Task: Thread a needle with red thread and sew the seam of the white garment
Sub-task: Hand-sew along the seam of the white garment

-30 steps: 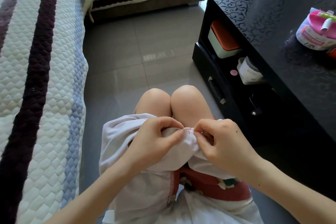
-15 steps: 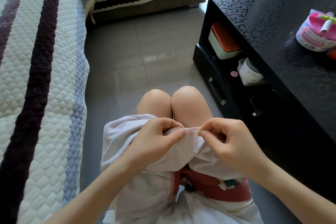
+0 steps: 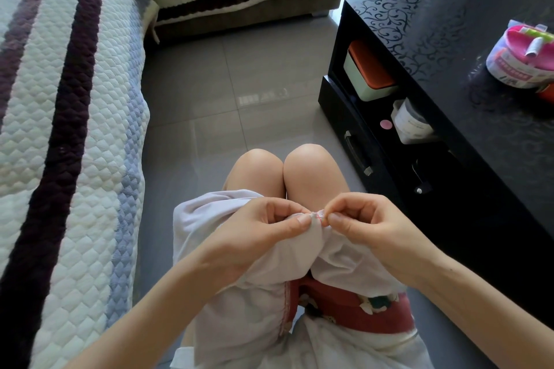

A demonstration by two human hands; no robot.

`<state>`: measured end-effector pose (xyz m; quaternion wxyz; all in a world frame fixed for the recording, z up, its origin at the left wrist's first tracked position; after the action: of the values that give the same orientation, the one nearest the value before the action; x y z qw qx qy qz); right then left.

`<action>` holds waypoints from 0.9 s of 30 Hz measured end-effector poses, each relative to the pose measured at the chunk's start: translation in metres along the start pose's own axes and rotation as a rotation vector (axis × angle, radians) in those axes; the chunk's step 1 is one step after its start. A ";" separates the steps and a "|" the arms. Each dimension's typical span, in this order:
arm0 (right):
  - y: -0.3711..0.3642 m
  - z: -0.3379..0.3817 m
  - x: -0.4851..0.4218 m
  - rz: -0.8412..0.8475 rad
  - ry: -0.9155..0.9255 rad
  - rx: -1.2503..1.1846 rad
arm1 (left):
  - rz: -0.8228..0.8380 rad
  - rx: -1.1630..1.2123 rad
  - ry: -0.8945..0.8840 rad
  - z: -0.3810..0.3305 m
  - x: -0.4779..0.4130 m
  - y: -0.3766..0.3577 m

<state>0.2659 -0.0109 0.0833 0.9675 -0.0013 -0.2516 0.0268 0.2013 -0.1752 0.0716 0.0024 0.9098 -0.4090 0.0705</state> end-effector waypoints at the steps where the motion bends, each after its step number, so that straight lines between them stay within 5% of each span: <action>1: -0.002 0.000 -0.001 0.005 0.002 -0.007 | 0.005 0.013 -0.004 0.000 0.000 -0.001; 17: -0.003 0.005 -0.005 -0.106 0.069 0.119 | -0.024 0.001 -0.001 0.005 -0.006 -0.002; 22: 0.003 0.017 0.003 -0.438 0.435 0.622 | -0.026 -0.050 -0.006 0.000 -0.007 -0.003; 27: -0.009 0.023 -0.004 -0.442 0.678 0.815 | -0.003 -0.115 -0.041 -0.005 -0.008 -0.004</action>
<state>0.2515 -0.0205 0.1011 0.8989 0.4160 0.1093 -0.0832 0.1986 -0.1667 0.0756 0.0465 0.9100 -0.4111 0.0280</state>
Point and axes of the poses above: each hand's wrist, its own x-axis away from the middle knuckle, its own y-axis out of the back of the hand, z = x × y, the point moved 3 cm from there along -x, towards the middle knuckle, and after that the axes turned 15 degrees about -y, right-handed, at the moved point
